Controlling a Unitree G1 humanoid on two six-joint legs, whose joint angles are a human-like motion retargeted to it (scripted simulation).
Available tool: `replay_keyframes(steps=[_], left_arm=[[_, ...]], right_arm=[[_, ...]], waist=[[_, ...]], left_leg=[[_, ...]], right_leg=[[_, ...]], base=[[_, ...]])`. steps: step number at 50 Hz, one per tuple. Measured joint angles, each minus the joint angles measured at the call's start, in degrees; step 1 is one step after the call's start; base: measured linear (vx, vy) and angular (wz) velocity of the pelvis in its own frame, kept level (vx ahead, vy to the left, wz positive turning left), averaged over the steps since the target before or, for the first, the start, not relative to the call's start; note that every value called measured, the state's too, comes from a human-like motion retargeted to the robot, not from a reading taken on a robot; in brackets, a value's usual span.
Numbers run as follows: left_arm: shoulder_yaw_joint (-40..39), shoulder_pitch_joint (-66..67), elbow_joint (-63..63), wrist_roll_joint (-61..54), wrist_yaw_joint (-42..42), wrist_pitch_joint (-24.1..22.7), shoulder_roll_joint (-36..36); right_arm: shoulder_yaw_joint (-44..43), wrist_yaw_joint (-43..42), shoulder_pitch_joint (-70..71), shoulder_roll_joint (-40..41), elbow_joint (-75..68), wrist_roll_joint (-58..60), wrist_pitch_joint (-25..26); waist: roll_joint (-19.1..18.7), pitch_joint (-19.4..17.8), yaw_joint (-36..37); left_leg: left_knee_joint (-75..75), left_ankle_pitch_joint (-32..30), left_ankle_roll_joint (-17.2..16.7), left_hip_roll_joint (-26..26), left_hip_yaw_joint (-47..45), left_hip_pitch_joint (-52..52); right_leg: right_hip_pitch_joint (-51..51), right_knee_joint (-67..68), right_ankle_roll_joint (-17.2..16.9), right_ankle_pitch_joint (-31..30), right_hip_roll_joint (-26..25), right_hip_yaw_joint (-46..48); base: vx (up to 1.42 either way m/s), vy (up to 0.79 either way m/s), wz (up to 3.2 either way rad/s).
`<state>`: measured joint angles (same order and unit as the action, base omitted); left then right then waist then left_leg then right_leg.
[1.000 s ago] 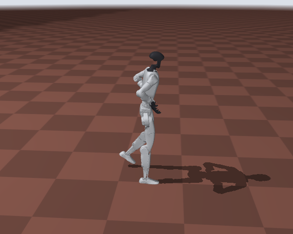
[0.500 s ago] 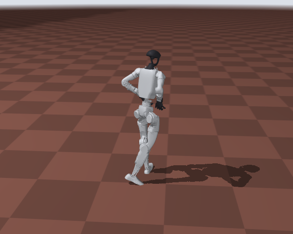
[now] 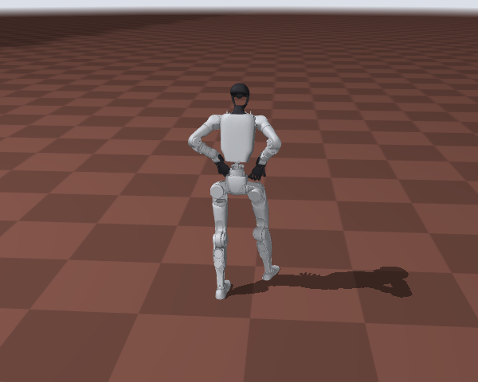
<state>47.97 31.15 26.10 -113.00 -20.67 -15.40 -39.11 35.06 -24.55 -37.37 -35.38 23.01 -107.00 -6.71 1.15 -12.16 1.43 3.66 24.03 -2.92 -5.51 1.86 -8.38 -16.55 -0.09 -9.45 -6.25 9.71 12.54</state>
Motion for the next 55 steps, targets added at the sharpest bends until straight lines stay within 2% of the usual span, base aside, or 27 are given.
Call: replay_keyframes(steps=[3, 5, 9, 13, 15, 18, 22, 25, 27, 30, 35, 38, 41, 45, 49, 52, 55], left_arm=[[0.1, 0.4, 0.1, 0.0, 0.9, -1.4, -0.3], [0.2, 0.5, 0.0, 0.0, 1.6, -1.9, -0.6], [0.6, 0.5, -0.2, 0.0, 1.7, -1.6, -0.5], [0.9, 0.7, -0.6, 0.0, 1.1, -0.8, -0.1], [1.1, 1.1, -0.9, 0.0, 0.9, -0.2, 0.1], [1.0, 1.4, -1.2, 0.0, 0.6, 1.7, -0.1], [0.3, 1.5, -1.1, 0.0, 1.2, 3.5, -0.6], [-0.3, 1.6, -0.7, 0.0, 2.2, 3.8, -0.8], [-0.8, 1.8, -0.5, 0.0, 2.3, 3.6, -0.8], [-1.7, 1.9, -0.2, 0.0, 1.6, 3.1, -0.7], [-2.7, 1.8, 0.4, 0.0, 1.9, 1.5, -0.9], [-2.3, 1.5, 0.6, 0.0, 3.6, 0.6, -1.3], [-1.6, 0.5, 0.3, 0.0, 4.1, 0.8, -1.8], [-1.0, -1.0, 0.2, 0.0, 4.1, 2.2, -2.1], [-0.1, -1.0, 1.0, 0.0, 5.9, 2.2, -1.9], [0.9, -0.5, 1.6, 0.0, 7.1, 1.6, -1.8], [1.6, -0.7, 1.9, 0.0, 6.3, 2.1, -2.2]], right_arm=[[1.1, 0.5, 0.0, -0.2, 0.4, 0.8, -0.5], [1.6, 1.0, 0.1, -0.3, 0.6, 1.3, -0.8], [1.3, 1.2, 0.3, -0.5, 1.1, 1.3, -1.0], [1.1, 1.1, 0.2, -0.6, 2.0, -0.3, -1.7], [1.4, 0.7, -0.1, -0.7, 2.3, -1.2, -2.2], [1.8, -0.5, -0.2, -0.9, 2.5, -1.8, -2.1], [2.7, -0.9, 0.4, -1.1, 2.2, -1.8, -1.0], [3.5, -0.2, 0.9, -1.0, 1.9, -1.6, -0.6], [3.8, 0.1, 1.0, -0.7, 1.6, -1.2, -0.6], [3.9, 0.2, 1.0, -0.2, 1.2, -0.3, -0.3], [3.7, 1.5, 0.7, 0.4, 1.0, 0.6, -1.1], [4.0, 2.3, 0.4, 0.4, 0.9, 0.4, -2.8], [4.5, 2.2, 0.7, 0.3, 0.5, -0.1, -3.7], [4.6, 2.2, 1.2, 0.5, 0.0, -0.6, -2.9], [3.2, 4.7, -0.1, 0.3, 0.3, 0.2, -1.6], [1.2, 6.6, -2.0, -0.4, 1.3, 2.0, -1.1], [-1.7, 6.5, -4.0, -1.3, 2.8, 3.1, -0.6]], waist=[[0.6, -0.5, -0.8], [0.5, 0.0, -1.2], [0.6, 2.2, -2.3], [1.0, 4.1, -2.0], [2.1, 4.6, -1.6], [4.1, 5.8, -0.9], [5.7, 7.0, 1.3], [6.6, 7.0, 4.2], [6.8, 6.7, 6.4], [5.9, 6.0, 9.9], [1.0, 3.6, 14.5], [-0.3, 2.6, 15.3], [-0.2, 2.8, 15.6], [0.0, 4.2, 15.8], [-0.1, 5.6, 14.5], [-1.1, 7.3, 12.6], [-1.9, 9.0, 9.5]], left_leg=[[-0.3, 0.5, -0.2, 0.2, 2.5, -3.1], [-0.3, 0.3, -0.6, 1.3, 3.7, -4.5], [0.9, -2.8, 0.5, 0.5, 7.6, -6.5], [7.2, -10.5, 0.3, -0.6, 9.0, -6.1], [14.8, -15.6, 0.6, -2.2, 7.0, -3.5], [33.0, -19.3, 3.5, -2.9, -0.9, 6.7], [48.5, -14.7, 10.0, 0.1, -11.7, 19.6], [48.0, -10.0, 12.1, -0.4, -14.9, 26.0], [41.6, -9.6, 11.7, -1.6, -15.3, 28.6], [25.6, -12.4, 10.1, -1.9, -15.8, 29.8], [-2.5, -19.7, 2.9, 2.2, -19.1, 27.8], [-8.6, -18.1, -2.5, 2.9, -22.4, 28.9], [-8.7, -16.1, -3.7, 2.5, -23.8, 29.8], [-8.7, -19.0, -1.1, 2.3, -22.0, 26.6], [-8.7, -18.0, 1.1, 3.7, -20.3, 20.3], [-8.4, -14.8, 1.3, 5.9, -18.6, 16.2], [-6.9, -11.9, 0.2, 7.5, -16.6, 14.5]], right_leg=[[-0.5, -4.9, -5.0, -0.3, -0.9, 0.7], [-1.0, -4.9, -5.6, -0.4, -2.6, 0.3], [2.1, -4.9, -4.4, -1.3, -2.1, -1.4], [7.4, -4.9, -2.2, 3.6, -0.9, -1.1], [9.9, -4.1, -1.7, 6.3, 0.4, -1.2], [11.9, -2.8, -0.8, 8.9, 2.6, -1.1], [12.6, -1.5, -0.8, 11.0, 3.8, -1.3], [12.7, -0.4, -1.7, 12.2, 3.9, -2.7], [13.0, 0.1, -1.9, 13.0, 3.5, -3.9], [14.2, 0.4, -1.7, 14.1, 1.5, -5.5], [20.7, -0.7, -1.5, 16.3, -5.0, -7.9], [25.0, -1.2, -2.2, 17.7, -6.7, -8.6], [27.6, -0.7, -2.0, 18.3, -7.2, -9.3], [30.2, 2.6, 0.0, 15.6, -8.6, -10.6], [29.6, 13.3, 0.5, 4.8, -10.1, -11.5], [22.2, 30.3, -0.7, -4.3, -11.7, -11.0], [11.8, 46.2, -0.4, -6.8, -11.9, -8.8]], base=[[0.54, -0.19, 0.94], [0.56, -0.27, 0.67], [0.61, -0.18, 0.57], [0.65, -0.27, 0.20], [0.63, -0.28, 0.09], [0.57, -0.26, 0.18], [0.50, -0.21, 0.04], [0.47, -0.15, -0.36], [0.47, -0.11, -0.54], [0.49, -0.08, -0.71], [0.55, -0.02, -0.79], [0.61, 0.01, -0.38], [0.64, 0.03, -0.19], [0.72, 0.06, -0.15], [0.80, 0.10, 0.01], [0.75, 0.12, 0.13], [0.66, 0.11, 0.37]])
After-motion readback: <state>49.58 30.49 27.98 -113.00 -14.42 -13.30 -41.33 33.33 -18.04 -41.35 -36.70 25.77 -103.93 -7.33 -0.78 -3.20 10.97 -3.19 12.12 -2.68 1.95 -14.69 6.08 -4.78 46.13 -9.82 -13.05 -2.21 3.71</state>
